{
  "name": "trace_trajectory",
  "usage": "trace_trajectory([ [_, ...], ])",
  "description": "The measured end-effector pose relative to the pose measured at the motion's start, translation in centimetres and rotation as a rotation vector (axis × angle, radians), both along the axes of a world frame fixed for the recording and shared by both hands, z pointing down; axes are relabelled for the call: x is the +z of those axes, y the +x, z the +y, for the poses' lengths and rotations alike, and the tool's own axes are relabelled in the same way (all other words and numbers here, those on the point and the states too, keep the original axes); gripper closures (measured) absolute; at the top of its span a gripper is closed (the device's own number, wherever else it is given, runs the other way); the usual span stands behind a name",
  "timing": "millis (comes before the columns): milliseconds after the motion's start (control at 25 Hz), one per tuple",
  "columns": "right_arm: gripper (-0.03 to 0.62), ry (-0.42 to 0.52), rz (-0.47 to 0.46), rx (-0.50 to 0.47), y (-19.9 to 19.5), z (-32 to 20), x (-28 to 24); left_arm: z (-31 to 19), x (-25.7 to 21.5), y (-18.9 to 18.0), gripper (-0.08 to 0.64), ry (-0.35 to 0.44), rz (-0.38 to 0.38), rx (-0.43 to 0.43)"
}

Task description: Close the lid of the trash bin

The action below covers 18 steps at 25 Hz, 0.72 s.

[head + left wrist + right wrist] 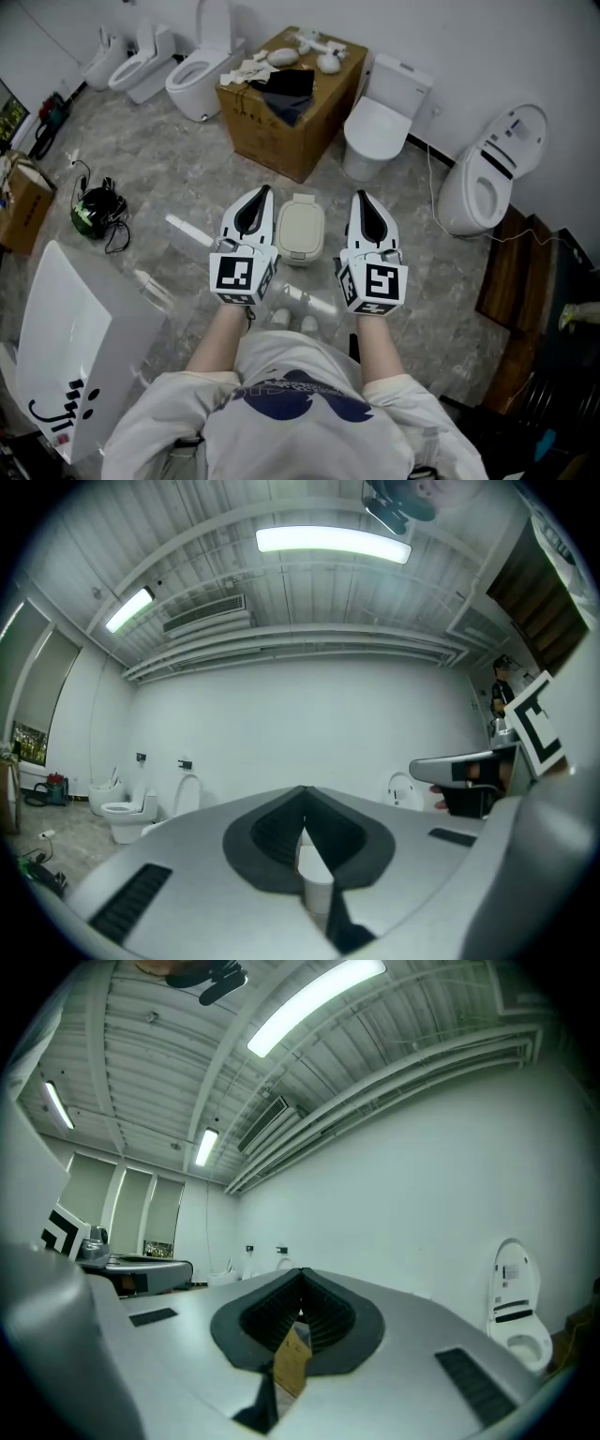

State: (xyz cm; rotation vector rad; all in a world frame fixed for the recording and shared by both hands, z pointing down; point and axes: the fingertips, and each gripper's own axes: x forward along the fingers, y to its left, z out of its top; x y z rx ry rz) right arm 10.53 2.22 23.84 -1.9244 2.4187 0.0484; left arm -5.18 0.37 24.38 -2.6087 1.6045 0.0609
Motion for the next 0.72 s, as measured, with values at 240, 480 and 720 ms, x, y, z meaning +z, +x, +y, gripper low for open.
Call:
trace_trajectory([
  [240,0.586,0.026,0.076,0.042,-0.1,0.1,-0.6,-0.1,-0.3,-0.4,0.561,0.008,-0.002,0.003],
  [480,0.586,0.041,0.07,0.045,-0.5,0.2,-1.0,-0.5,-0.5,-1.0,0.561,0.012,0.0,0.0],
  [720,0.586,0.055,0.079,0.046,-0.5,0.3,-1.4,-0.6,-0.6,-1.4,0.561,0.015,0.003,-0.006],
])
